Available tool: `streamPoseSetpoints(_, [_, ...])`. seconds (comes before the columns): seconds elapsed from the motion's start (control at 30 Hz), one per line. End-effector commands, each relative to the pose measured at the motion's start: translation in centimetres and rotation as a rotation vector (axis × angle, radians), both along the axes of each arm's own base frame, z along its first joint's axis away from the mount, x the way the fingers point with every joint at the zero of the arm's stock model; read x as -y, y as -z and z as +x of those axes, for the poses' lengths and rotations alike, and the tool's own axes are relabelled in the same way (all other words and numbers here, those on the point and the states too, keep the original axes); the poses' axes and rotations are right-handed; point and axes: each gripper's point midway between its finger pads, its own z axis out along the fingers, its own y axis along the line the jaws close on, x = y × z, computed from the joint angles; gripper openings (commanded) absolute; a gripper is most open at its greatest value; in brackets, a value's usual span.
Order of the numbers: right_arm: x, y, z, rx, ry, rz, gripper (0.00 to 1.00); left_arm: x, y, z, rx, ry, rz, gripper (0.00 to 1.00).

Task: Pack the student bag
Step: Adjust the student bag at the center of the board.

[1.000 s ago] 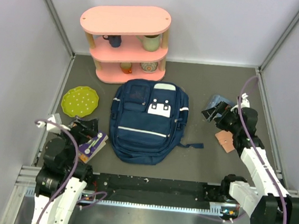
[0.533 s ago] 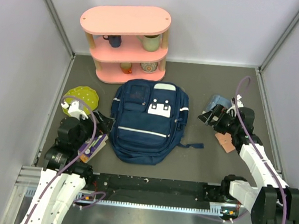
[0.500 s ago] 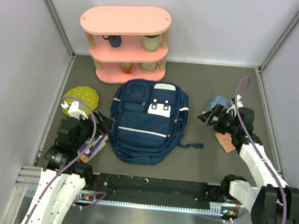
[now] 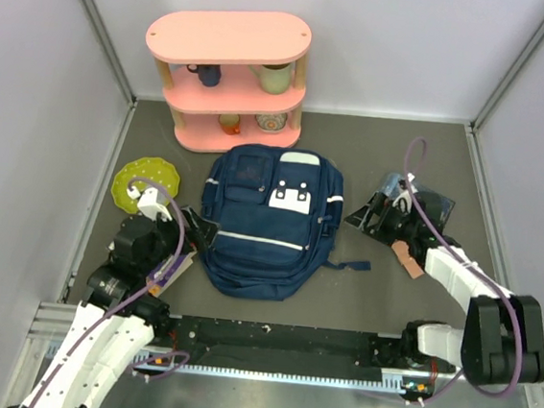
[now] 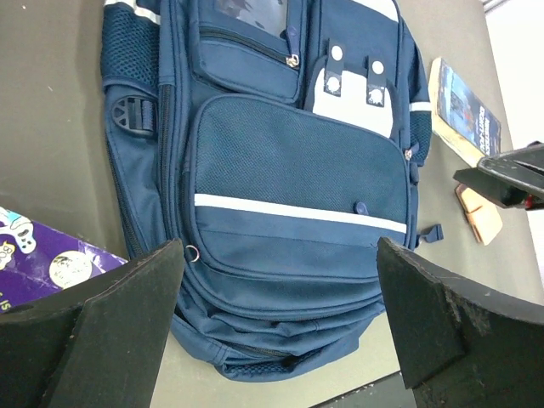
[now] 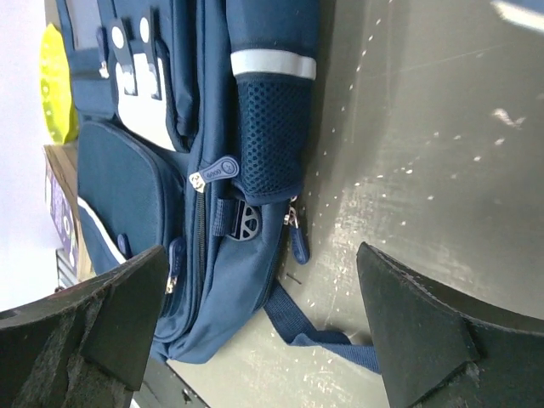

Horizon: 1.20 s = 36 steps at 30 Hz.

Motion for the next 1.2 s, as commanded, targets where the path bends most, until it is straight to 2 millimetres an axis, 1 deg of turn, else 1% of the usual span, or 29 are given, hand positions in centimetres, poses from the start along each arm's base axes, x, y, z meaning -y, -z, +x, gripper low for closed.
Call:
streamPoseSetpoints(0.0, [-2.5, -1.1, 2.1, 0.056, -0.033, 0.061, 0.90, 0.8, -0.5, 0.8, 0.030, 0.004, 0.018, 0.99])
streamPoseSetpoints(0.03, [-2.6, -1.5, 2.8, 0.078, -0.026, 0.076, 0.89, 0.8, 0.0, 1.0, 0.016, -0.004, 0.036, 0.99])
streamPoseSetpoints(0.07, [-2.7, -1.2, 3.2, 0.074, -0.022, 0.083, 0.89, 1.4, 0.0, 0.8, 0.014, 0.015, 0.038, 0.99])
streamPoseSetpoints(0.1, [-2.7, -0.3, 3.6, 0.045, -0.005, 0.088, 0.89, 1.3, 0.2, 1.0, 0.011, 0.002, 0.047, 0.99])
streamPoseSetpoints(0.17, [-3.0, -0.5, 5.0, 0.063, 0.000, 0.098, 0.88, 1.8, 0.5, 1.0, 0.003, 0.017, 0.054, 0.99])
streamPoseSetpoints(0.2, [-3.1, 0.5, 5.4, 0.029, 0.001, 0.101, 0.89, 1.9, 0.5, 1.2, 0.008, 0.019, 0.051, 0.99])
streamPoseSetpoints(0.23, [-3.4, 0.0, 6.3, 0.047, -0.008, 0.110, 0.88, 2.0, 0.5, 1.3, 0.009, 0.020, 0.052, 0.99])
streamPoseSetpoints(0.27, [-3.6, 0.1, 6.7, 0.044, -0.014, 0.117, 0.87, 2.0, 0.7, 1.3, 0.008, 0.021, 0.054, 0.99])
streamPoseSetpoints(0.3, [-4.0, 0.2, 7.0, 0.034, -0.025, 0.132, 0.87, 2.1, 0.6, 1.4, 0.015, 0.023, 0.048, 0.99])
streamPoseSetpoints(0.33, [-4.3, 0.9, 7.7, 0.015, -0.030, 0.141, 0.86, 2.3, 0.5, 1.5, 0.017, 0.030, 0.044, 0.99])
streamPoseSetpoints(0.4, [-4.8, 1.0, 8.5, 0.013, -0.042, 0.172, 0.85, 2.6, 0.2, 1.6, 0.026, 0.042, 0.035, 0.99])
streamPoseSetpoints(0.43, [-5.1, 1.7, 9.0, -0.005, -0.043, 0.178, 0.85, 2.8, 0.2, 1.7, 0.023, 0.050, 0.031, 0.99])
streamPoseSetpoints(0.53, [-5.5, 2.2, 10.1, -0.022, -0.047, 0.194, 0.82, 3.0, 0.3, 1.8, 0.020, 0.055, 0.032, 0.99])
streamPoseSetpoints(0.63, [-6.1, 2.4, 10.5, -0.020, -0.059, 0.194, 0.79, 3.2, 0.5, 2.0, 0.020, 0.063, 0.035, 0.99])
streamPoseSetpoints(0.7, [-6.7, 3.1, 10.5, -0.042, -0.072, 0.177, 0.77, 3.5, 0.5, 2.1, 0.019, 0.079, 0.028, 0.99])
streamPoseSetpoints(0.73, [-6.9, 2.8, 11.1, -0.032, -0.077, 0.173, 0.77, 3.8, 0.3, 2.2, 0.025, 0.085, 0.022, 0.99])
streamPoseSetpoints(0.77, [-7.1, 3.6, 11.2, -0.052, -0.085, 0.158, 0.77, 3.8, 0.4, 2.2, 0.023, 0.087, 0.022, 0.99])
streamPoseSetpoints(0.8, [-7.1, 4.0, 11.3, -0.069, -0.080, 0.144, 0.72, 3.9, 0.5, 2.3, 0.016, 0.086, 0.024, 0.99])
streamPoseSetpoints(0.83, [-7.3, 3.8, 11.8, -0.063, -0.084, 0.145, 0.67, 3.9, 0.5, 2.4, 0.015, 0.087, 0.026, 0.99])
streamPoseSetpoints(0.9, [-7.5, 3.6, 11.8, -0.058, -0.096, 0.156, 0.39, 4.0, 0.4, 2.5, 0.014, 0.089, 0.032, 0.99])
streamPoseSetpoints(0.97, [-7.4, 3.1, 11.7, -0.048, -0.091, 0.166, 0.00, 4.4, 0.1, 2.2, 0.015, 0.120, 0.022, 0.99])
streamPoseSetpoints(1.0, [-7.4, 1.9, 11.7, -0.013, -0.083, 0.168, 0.00, 4.5, 0.0, 2.2, 0.018, 0.124, 0.020, 0.99])
streamPoseSetpoints(1.03, [-7.0, 1.9, 11.2, -0.020, -0.068, 0.162, 0.00, 4.5, -0.1, 2.2, 0.018, 0.123, 0.016, 0.99])
streamPoseSetpoints(1.07, [-6.7, 1.2, 10.9, -0.006, -0.050, 0.154, 0.00, 4.5, 0.0, 2.1, 0.016, 0.124, 0.015, 0.99])
streamPoseSetpoints(1.1, [-5.9, 0.8, 11.1, 0.007, 0.012, 0.130, 0.00, 4.5, 0.0, 2.1, 0.018, 0.121, 0.014, 0.99])
streamPoseSetpoints(1.13, [-4.9, -0.7, 9.9, 0.040, 0.061, 0.123, 0.00, 4.5, 0.3, 2.1, 0.011, 0.119, 0.013, 0.99])
streamPoseSetpoints(1.17, [-4.2, -1.1, 9.3, 0.032, 0.127, 0.133, 0.00, 4.4, 0.5, 2.1, 0.008, 0.116, 0.014, 0.99])
